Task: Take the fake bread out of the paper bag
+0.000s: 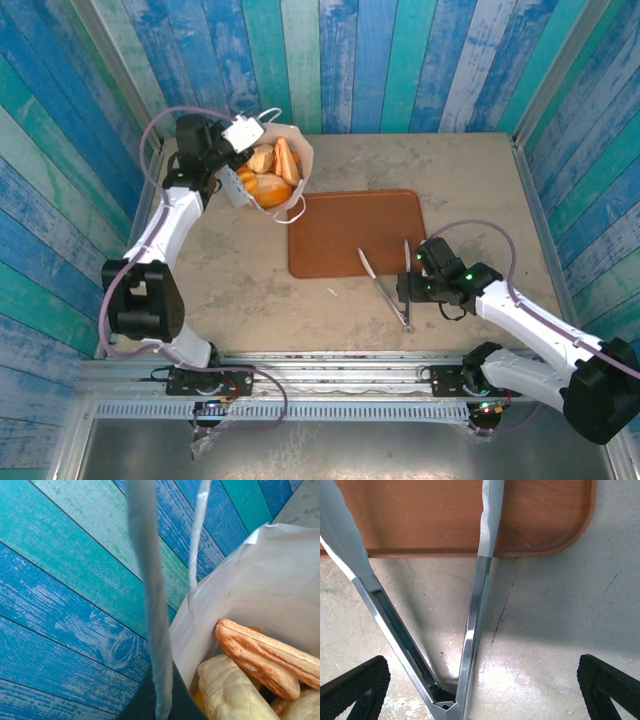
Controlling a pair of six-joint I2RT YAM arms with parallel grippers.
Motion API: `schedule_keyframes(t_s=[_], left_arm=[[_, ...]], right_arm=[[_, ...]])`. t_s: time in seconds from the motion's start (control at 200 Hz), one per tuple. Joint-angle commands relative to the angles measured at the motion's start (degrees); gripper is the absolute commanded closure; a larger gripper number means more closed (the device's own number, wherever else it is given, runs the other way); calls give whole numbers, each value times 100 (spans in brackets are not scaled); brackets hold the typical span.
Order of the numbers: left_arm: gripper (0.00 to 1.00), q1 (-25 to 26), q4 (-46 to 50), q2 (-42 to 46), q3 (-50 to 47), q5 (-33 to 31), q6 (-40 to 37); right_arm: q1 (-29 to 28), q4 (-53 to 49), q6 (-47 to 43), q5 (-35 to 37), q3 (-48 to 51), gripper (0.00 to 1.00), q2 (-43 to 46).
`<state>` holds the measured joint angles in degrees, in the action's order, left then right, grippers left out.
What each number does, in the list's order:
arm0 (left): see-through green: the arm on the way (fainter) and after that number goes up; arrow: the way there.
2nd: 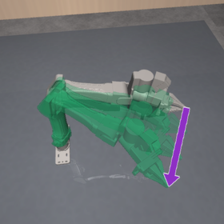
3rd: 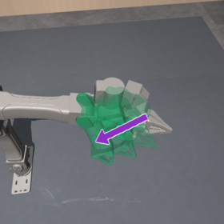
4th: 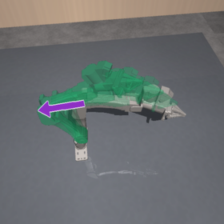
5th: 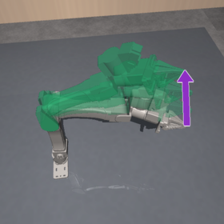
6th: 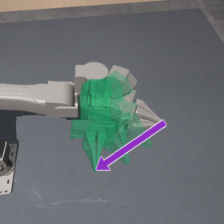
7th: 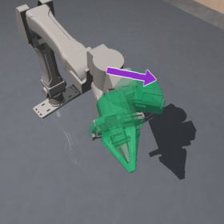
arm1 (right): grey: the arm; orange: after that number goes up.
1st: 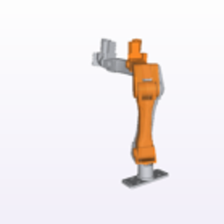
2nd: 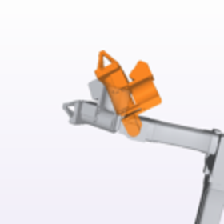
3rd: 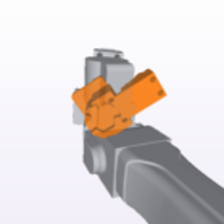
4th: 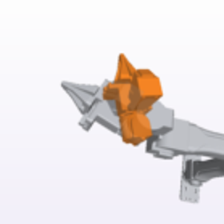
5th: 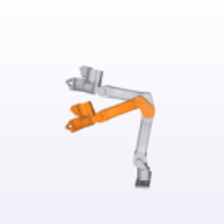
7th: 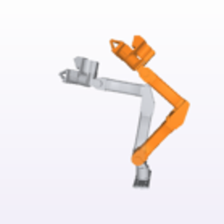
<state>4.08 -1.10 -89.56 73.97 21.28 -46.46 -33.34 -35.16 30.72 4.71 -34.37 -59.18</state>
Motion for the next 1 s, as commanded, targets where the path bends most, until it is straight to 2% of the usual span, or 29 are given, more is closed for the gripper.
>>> schedule_keyframes(t_s=[0.0, 0.306, 0.626, 0.997], left_arm=[[100, 1, -729, 774, -325, 181, -143], [100, 5, -695, 1302, -906, 576, -15], [100, 24, -789, 2214, -1986, 552, 117], [100, 32, -935, 2398, -2419, 730, 499]], right_arm=[[-58, -105, 92, 39, 103, 0, 24], [-570, 127, 226, 118, 295, 0, -74], [-669, 307, 198, 92, 363, 0, -366], [-1032, 676, 351, 64, 479, 0, -577]])
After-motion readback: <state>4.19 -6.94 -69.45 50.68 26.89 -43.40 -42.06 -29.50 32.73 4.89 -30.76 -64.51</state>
